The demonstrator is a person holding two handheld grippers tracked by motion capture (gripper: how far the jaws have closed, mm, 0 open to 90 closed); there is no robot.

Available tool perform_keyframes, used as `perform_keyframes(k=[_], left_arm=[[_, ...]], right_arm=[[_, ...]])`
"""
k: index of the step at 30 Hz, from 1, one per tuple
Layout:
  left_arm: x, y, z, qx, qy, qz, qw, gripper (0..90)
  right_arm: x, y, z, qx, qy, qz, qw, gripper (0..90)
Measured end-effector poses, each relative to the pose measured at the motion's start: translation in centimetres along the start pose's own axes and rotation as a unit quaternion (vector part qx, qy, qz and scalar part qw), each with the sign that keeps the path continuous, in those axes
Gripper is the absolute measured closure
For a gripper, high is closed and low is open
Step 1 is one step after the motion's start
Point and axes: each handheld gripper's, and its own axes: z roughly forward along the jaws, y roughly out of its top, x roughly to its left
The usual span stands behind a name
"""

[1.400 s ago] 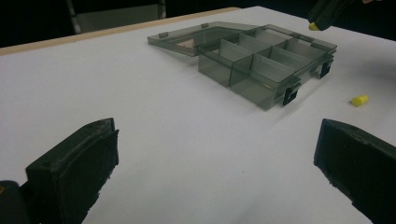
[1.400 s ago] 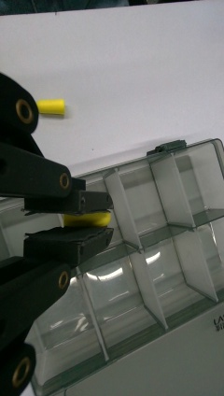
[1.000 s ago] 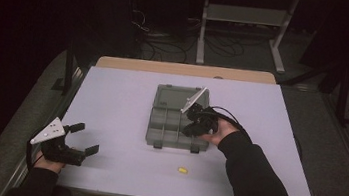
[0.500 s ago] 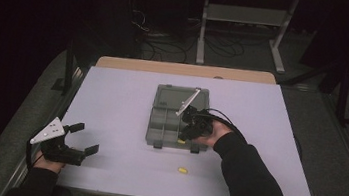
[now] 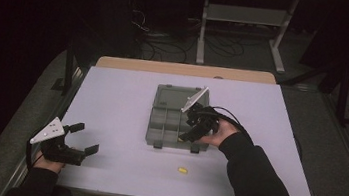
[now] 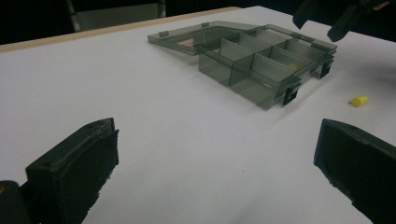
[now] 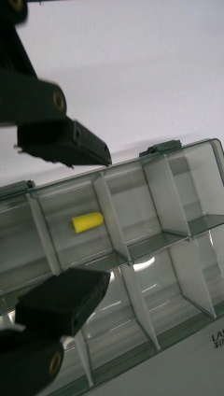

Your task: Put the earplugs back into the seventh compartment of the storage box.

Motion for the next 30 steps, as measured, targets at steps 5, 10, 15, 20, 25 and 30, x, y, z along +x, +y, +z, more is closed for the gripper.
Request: perform_keyframes(k=[5,10,15,20,25,30], left_arm=[[0.0,0.0,0.0,0.0,0.001,0.0,1.0,0.0],[0.0,0.0,0.0,0.001,0.002,0.0,1.0,0.0],[0.0,0.0,0.0,0.002,0.002,0.003,1.0,0.0],[0.0,0.0,0.0,0.002,0.002,0.002,1.0,0.0],[-0.1,0.0,0.0,0.0,0.002,0.0,1.0,0.0],[-0.1,0.0,0.0,0.001,0.003,0.002,1.0,0.0]], right_arm=[[0.3,-0.1,-0.8,-0.01,-0.007,0.001,0.9999,21.5],[0.7,-0.4,-1.8,-0.023,-0.012,-0.002,0.9997,13.6],[1.2,-0.4,-2.5,-0.034,-0.017,-0.005,0.9993,3.9],[1.9,-0.5,-3.1,-0.044,-0.021,-0.009,0.9988,0.0],[2.7,-0.6,-3.5,-0.046,-0.02,-0.017,0.9986,0.0],[3.7,-0.9,-3.4,-0.049,-0.014,-0.022,0.9985,0.0]])
